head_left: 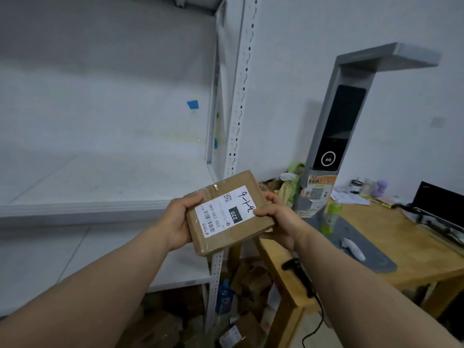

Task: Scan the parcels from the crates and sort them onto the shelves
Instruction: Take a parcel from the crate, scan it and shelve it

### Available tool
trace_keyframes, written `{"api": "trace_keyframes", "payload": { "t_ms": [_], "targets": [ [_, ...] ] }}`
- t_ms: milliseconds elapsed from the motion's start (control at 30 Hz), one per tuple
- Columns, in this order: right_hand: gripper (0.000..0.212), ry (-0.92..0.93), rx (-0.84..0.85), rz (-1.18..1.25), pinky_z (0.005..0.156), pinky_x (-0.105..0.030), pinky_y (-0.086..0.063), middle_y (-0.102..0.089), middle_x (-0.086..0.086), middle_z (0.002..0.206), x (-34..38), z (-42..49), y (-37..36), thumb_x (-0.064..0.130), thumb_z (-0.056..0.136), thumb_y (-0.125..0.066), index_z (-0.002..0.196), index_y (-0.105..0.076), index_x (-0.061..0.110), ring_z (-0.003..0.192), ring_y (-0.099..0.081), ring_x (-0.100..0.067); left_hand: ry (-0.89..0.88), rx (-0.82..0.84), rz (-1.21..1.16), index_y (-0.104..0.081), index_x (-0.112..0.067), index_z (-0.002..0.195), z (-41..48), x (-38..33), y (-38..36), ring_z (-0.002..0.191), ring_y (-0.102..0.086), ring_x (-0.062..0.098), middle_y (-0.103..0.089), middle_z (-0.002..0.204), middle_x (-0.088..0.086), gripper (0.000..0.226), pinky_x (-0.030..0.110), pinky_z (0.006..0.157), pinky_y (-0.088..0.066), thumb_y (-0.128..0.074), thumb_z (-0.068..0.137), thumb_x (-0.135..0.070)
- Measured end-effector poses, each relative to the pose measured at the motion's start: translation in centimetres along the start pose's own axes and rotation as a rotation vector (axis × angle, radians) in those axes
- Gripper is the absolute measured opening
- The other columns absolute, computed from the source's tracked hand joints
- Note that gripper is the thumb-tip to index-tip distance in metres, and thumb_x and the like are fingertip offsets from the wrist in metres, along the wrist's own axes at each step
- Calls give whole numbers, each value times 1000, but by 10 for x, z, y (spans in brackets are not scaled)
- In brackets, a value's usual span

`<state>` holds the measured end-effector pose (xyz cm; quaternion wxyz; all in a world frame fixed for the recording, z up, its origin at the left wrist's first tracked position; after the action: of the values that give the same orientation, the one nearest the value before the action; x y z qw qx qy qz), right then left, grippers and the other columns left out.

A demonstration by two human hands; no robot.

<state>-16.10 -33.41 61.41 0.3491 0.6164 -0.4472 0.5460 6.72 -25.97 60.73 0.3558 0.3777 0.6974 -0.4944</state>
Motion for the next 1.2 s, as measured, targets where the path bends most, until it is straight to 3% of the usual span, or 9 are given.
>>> {"api": "trace_keyframes", "payload": {
  "t_ms": [133,333,500,700,833,933,1033,1100,1200],
  "targets": [
    [71,5,66,-39,88,-56,-52,-65,-10,117,7,6,7,6,55,-67,120,-53,32,98,-62,-31,-41,-12,140,-62,-16,114,7,-3,1,99,-69,35,-73,110,15,25,61,99,-48,-68,90,-18],
    [107,108,55,-512,112,-48,-39,-40,0,146,18,16,23,34,59,-91,147,-31,46,130,-46,-28,-86,-75,566,-37,-27,138,18,-22,-13,93,-70,27,-69,111,9,76,38,78,-57,-81,80,-7],
    [109,25,268,-856,112,-43,-40,-37,-3,155,21,16,3,31,72,-90,156,-20,39,134,-47,-27,-92,112,1002,-35,-31,139,25,-26,-55,97,-69,30,-59,115,10,85,46,87,-60,-83,76,-1],
    [85,-85,190,-596,86,-43,-57,-62,-3,122,8,29,27,15,76,-86,137,-32,38,103,-67,-25,-236,47,993,-10,-37,157,47,-15,-75,114,-58,21,-43,136,0,116,33,85,-55,-90,74,-19],
    [89,-115,18,-390,68,-36,-50,-67,-3,122,-7,34,74,17,76,-87,146,-34,38,101,-67,-24,-148,-95,696,0,-35,159,63,10,-60,145,-34,32,-26,162,10,140,46,119,-30,-98,59,-32],
    [85,-111,-62,-254,71,-38,-49,-67,0,119,-19,38,103,16,79,-85,146,-36,35,100,-64,-21,-12,-61,573,-4,-27,161,72,42,-71,149,-27,31,-31,162,7,121,50,120,-18,-88,74,-17],
    [84,-129,-51,-212,86,-49,-51,-69,1,119,-36,44,121,19,78,-85,145,-39,36,105,-66,-24,124,18,620,-29,-26,154,85,77,-96,135,-48,29,-60,135,-1,98,56,115,-30,-86,76,-11],
    [78,-155,-32,-215,88,-48,-50,-70,1,117,-50,49,133,20,79,-85,142,-42,38,106,-66,-25,150,22,667,-54,-21,135,99,96,-109,115,-65,26,-74,114,-2,70,51,96,-51,-86,73,-9],
    [69,-189,-108,-208,80,-43,-54,-68,-3,121,-75,63,164,21,82,-82,140,-46,32,105,-66,-24,169,-57,627,-59,-21,109,120,123,-126,93,-68,19,-74,101,1,46,35,69,-53,-83,75,-2]
  ]
}}
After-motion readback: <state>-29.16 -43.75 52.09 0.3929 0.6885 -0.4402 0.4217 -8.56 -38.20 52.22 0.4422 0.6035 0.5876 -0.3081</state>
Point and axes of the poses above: each hand's wrist, its own z-axis towards the middle knuckle, its own y-axis out of the back of the hand, x = y × z, the point moved 2 cm from there along z, towards the middle knuckle
